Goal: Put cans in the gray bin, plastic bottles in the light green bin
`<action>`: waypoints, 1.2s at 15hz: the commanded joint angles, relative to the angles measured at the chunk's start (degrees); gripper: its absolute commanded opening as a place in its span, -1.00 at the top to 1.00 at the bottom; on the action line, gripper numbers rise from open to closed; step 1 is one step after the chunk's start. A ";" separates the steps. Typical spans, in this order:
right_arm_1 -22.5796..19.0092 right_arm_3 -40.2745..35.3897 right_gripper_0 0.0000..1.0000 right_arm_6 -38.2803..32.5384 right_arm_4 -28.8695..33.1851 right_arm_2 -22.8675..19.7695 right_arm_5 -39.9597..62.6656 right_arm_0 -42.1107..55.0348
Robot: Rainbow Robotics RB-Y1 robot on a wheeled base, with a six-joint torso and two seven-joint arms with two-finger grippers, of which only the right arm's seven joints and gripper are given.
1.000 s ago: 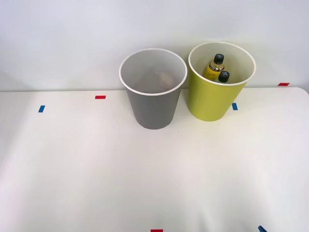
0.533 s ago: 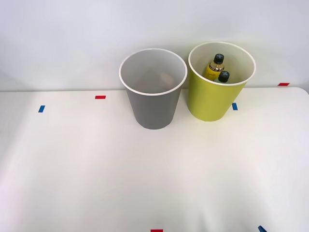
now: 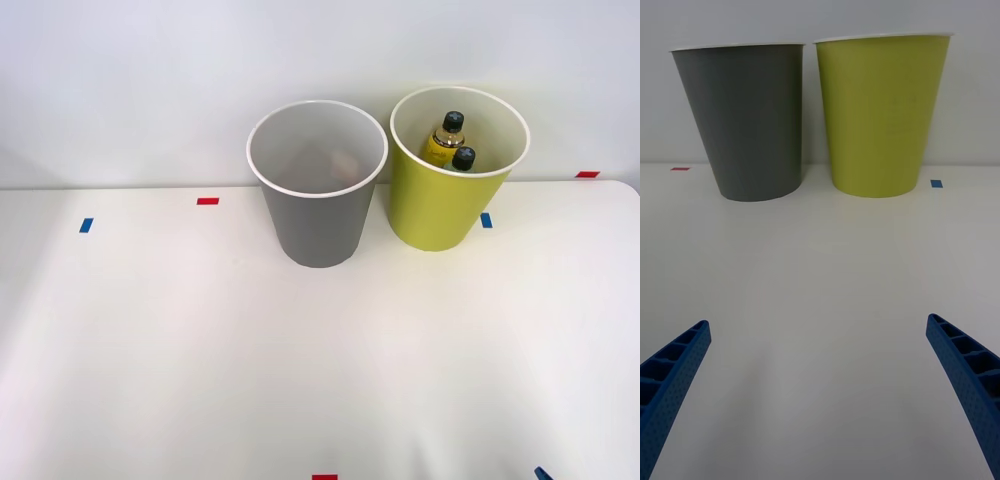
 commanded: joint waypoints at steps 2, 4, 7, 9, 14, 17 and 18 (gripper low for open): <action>0.00 0.00 -1.00 0.00 0.00 0.00 0.00 0.00; 0.00 0.00 -1.00 0.00 0.00 0.00 0.00 0.00; 0.00 0.00 -1.00 0.00 0.00 0.00 0.00 0.00; 0.00 0.00 -1.00 0.00 0.00 0.00 0.00 0.00; 0.00 0.00 -1.00 0.00 0.00 0.00 0.00 0.00; 0.00 0.00 -1.00 0.00 0.00 0.00 0.00 0.00; 0.00 0.00 -1.00 0.00 0.00 0.00 0.00 0.00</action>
